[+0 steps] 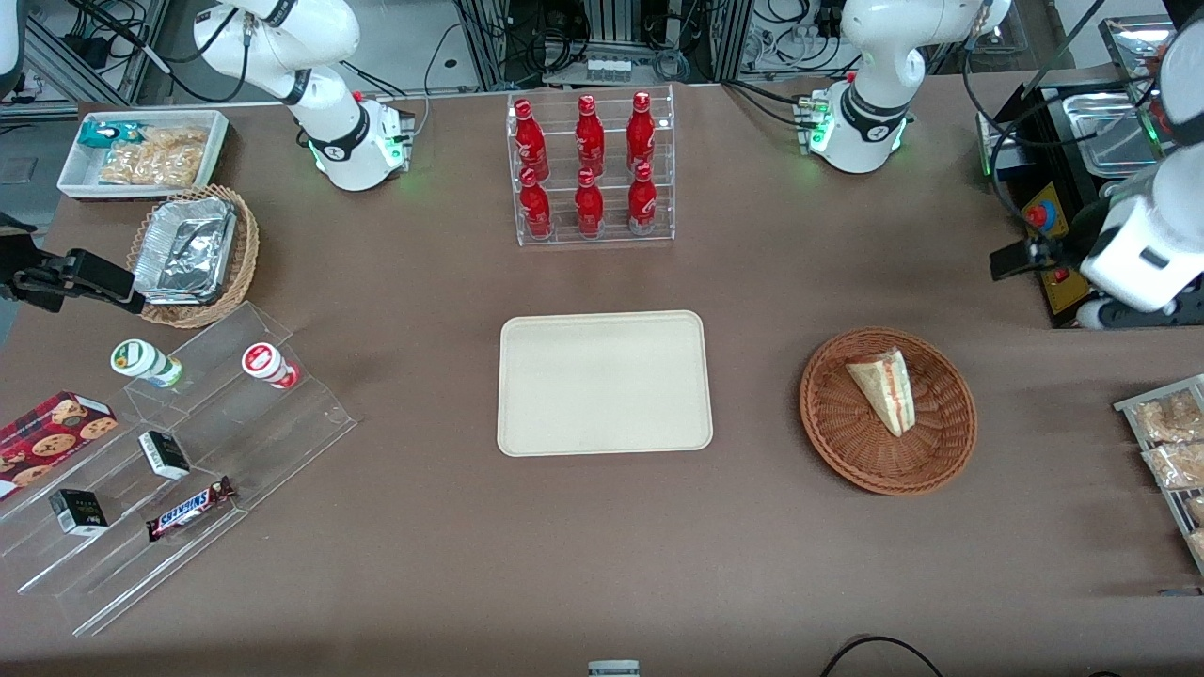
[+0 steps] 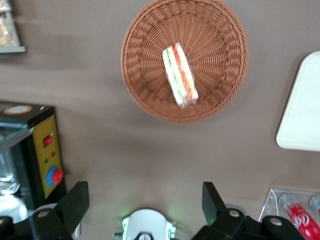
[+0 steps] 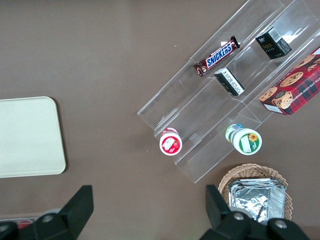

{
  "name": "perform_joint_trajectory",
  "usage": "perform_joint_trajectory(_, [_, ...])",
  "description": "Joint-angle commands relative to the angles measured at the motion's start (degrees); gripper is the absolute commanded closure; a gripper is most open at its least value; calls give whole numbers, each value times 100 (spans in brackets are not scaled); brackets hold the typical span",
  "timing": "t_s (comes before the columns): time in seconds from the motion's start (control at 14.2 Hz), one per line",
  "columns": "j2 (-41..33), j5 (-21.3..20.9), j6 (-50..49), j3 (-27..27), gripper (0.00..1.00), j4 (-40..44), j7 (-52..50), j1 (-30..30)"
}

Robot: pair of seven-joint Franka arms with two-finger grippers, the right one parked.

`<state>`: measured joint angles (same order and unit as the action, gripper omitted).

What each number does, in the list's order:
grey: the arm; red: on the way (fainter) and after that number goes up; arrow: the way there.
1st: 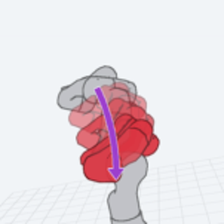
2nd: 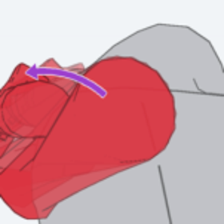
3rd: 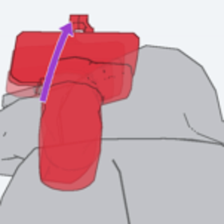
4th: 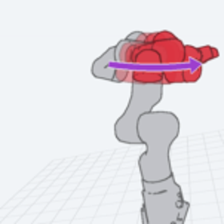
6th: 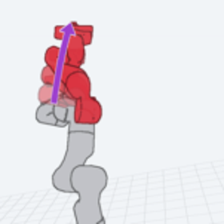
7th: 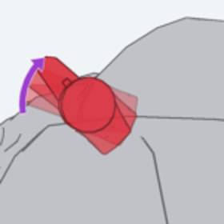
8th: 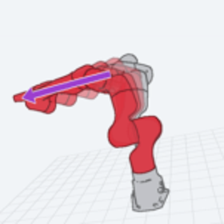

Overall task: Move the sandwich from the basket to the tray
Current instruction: 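Move the left gripper down over the wrapped sandwich in the wicker basket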

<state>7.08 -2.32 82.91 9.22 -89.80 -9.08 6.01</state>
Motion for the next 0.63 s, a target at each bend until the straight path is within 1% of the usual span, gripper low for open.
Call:
perform_joint_trajectory(0.0, [127,91,837,1,0,-719,-112,-56])
perform_joint_trajectory(0.07, [110,91,1363,1,0,-1201,-120,-65])
perform_joint_trajectory(0.21, [136,100,2138,-8,0,-1862,-356,-117])
perform_joint_trajectory(0.42, [249,100,3149,-8,0,-2488,-1566,-345])
perform_joint_trajectory(0.56, [381,100,3458,-8,0,-2682,-2043,-443])
